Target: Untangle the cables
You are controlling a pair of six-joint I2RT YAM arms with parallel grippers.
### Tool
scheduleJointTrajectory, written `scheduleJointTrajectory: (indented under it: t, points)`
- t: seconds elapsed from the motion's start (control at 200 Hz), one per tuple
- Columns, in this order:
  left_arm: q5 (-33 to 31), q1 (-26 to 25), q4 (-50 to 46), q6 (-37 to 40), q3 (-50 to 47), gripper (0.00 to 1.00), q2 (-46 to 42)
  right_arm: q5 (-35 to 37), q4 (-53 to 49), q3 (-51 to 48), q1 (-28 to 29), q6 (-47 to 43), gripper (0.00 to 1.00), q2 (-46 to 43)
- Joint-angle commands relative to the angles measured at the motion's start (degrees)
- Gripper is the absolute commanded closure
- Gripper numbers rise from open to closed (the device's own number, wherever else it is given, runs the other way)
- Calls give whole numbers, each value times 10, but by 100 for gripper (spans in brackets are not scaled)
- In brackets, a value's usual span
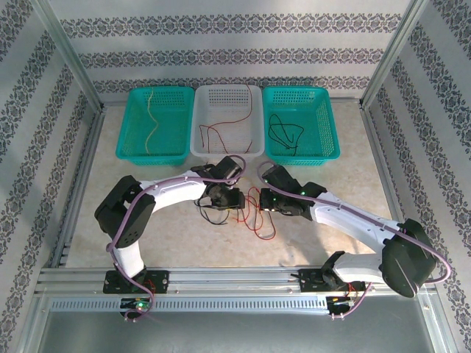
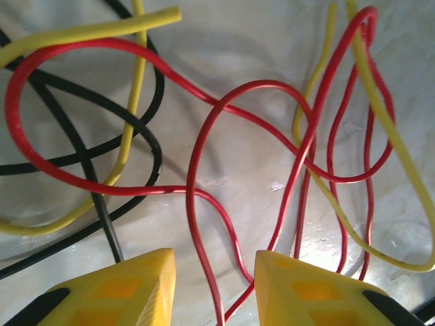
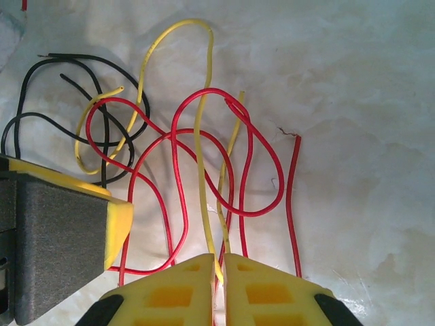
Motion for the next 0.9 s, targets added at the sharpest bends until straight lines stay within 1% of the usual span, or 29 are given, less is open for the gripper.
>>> scheduleJointTrajectory:
  t: [0.0, 0.17, 0.23, 0.285, 0.34, 0.415, 0.465, 0.525, 0.645, 0.73, 0.809, 0.894]
  points:
    - [-17, -10, -37, 2, 9, 64, 11, 1, 0, -1, -6, 2, 86, -10]
    - [-4, -12, -34, 2, 21, 65, 30, 1, -6, 3, -8, -1, 86, -16]
    - [-1, -13, -31, 1, 25, 67, 36, 2, -7, 3, -9, -1, 86, -19]
    - [0, -15, -30, -1, 29, 71, 40, 1, -8, 1, -10, -1, 86, -22]
    - [1, -17, -29, 0, 32, 78, 40, -1, -7, -1, -11, 0, 86, -22]
    - [-1, -19, -32, 3, 33, 86, 38, -2, -9, -1, -13, 1, 86, -24]
    - [2, -19, -32, 9, 33, 94, 30, -2, -10, -1, -13, 1, 86, -26]
    - [10, -19, -35, 19, 34, 100, 17, -1, -12, -1, -14, 0, 86, -29]
    - [14, -19, -45, 34, 27, 100, -28, -6, -14, 4, -20, -2, 85, -32]
    - [-5, -18, -60, 49, 19, 100, -77, -10, -14, 11, -20, -6, 80, -36]
    - [-15, -18, -76, 75, 22, 100, -127, -18, -9, 19, -20, -7, 66, -41]
    - [-33, -18, -92, 95, 28, 100, -177, -30, 3, 29, -20, -6, 57, -47]
